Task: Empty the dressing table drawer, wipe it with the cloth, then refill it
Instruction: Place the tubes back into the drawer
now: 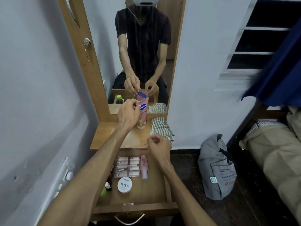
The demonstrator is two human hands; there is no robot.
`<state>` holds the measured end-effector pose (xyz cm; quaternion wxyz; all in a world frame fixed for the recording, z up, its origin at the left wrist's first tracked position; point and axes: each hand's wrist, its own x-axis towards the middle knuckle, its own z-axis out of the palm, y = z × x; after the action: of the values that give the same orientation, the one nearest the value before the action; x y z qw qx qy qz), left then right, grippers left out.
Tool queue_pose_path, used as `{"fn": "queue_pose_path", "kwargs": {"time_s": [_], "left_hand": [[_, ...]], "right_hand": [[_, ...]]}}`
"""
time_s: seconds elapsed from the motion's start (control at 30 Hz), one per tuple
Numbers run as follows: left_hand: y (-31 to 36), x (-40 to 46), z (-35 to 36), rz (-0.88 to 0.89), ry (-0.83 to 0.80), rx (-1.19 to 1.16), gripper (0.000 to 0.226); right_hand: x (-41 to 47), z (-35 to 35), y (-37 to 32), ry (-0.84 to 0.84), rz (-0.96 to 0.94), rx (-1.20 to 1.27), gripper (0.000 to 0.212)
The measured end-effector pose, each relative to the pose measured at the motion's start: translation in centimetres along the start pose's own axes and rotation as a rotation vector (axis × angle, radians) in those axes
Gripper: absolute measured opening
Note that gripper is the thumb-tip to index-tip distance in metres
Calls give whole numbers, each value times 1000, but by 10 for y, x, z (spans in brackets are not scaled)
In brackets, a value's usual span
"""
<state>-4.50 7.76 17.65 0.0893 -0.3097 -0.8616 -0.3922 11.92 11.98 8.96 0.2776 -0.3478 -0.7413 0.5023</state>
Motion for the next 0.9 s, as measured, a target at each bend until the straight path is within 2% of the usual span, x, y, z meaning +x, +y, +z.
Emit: {"fn": "queue_pose_path", "kwargs": {"time_s": [0.1,0.17,0.27,0.37,0.5,0.67,0.9], "left_hand": [[1,-12,-3,96,24,-2,19],[1,-23,-4,198,31,-7,18],[-1,-41,-8,345,30,0,18],[0,-59,-15,458,13,-19,17],[1,-84,-22,550,5,-44,14],[-4,-116,-31,664,-2,-75,14],[-17,-162,-39,685,-22,-118,10]], "right_hand": [[5,2,-10,-9,130,233,15],[9,3,-18,-45,289,439,17],[13,1,-27,-158,530,691,39],[12,-3,-27,-253,605,806,63],[6,-8,-23,-255,620,860,76],[-8,-16,-21,-280,642,865,75],[-34,-31,-17,-348,605,811,53]]}}
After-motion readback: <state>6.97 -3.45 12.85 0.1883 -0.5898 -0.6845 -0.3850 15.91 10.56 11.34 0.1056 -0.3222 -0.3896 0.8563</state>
